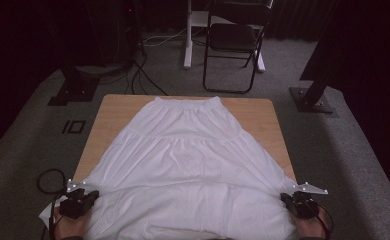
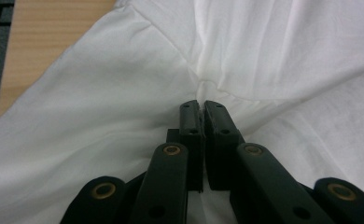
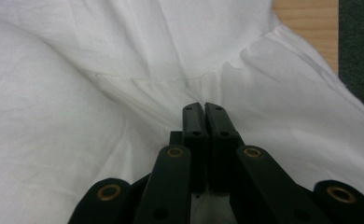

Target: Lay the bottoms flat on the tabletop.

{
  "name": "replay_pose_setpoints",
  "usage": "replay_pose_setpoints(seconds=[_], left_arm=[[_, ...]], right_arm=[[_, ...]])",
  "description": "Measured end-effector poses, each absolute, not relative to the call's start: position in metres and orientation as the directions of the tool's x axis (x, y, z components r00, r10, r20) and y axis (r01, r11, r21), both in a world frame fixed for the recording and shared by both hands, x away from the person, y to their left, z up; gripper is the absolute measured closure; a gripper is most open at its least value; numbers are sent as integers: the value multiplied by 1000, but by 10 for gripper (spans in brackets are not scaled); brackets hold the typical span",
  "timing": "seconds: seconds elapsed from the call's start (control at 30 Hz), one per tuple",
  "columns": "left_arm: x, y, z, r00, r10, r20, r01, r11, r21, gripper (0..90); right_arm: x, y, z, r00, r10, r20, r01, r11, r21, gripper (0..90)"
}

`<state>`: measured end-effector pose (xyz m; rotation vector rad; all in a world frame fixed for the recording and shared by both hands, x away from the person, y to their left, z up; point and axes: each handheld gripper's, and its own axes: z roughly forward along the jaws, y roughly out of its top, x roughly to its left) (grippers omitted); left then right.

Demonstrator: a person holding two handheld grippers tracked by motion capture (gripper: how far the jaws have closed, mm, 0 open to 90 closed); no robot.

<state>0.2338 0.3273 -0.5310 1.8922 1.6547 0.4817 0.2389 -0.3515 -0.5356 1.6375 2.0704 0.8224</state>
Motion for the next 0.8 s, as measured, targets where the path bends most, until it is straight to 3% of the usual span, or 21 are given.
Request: replay_pose_setpoints(seconds=[0.47, 0.53, 0.6, 0.63, 0.67, 0.8], left_arm=[[190, 322, -527, 187, 979, -84, 801, -103, 589, 864], [191, 324, -524, 183, 978, -96, 794, -90, 601, 829], [193, 325, -521, 184, 978, -99, 782, -84, 617, 734], [201, 326, -512, 155, 983, -98, 758, -55, 650, 691], [207, 325, -509, 143, 986, -89, 748, -49, 662, 653], [231, 318, -511, 149, 986, -70, 761, -70, 645, 628]], right_arm=[[190, -353, -536, -280, 958, 68, 747, 172, 642, 878], [190, -354, -535, -279, 958, 69, 750, 172, 639, 876], [191, -353, -534, -278, 958, 71, 752, 171, 636, 865], [197, -352, -531, -265, 962, 69, 729, 153, 668, 719], [201, -350, -528, -265, 962, 71, 706, 144, 693, 663], [230, -336, -521, -288, 955, 69, 664, 147, 733, 536]])
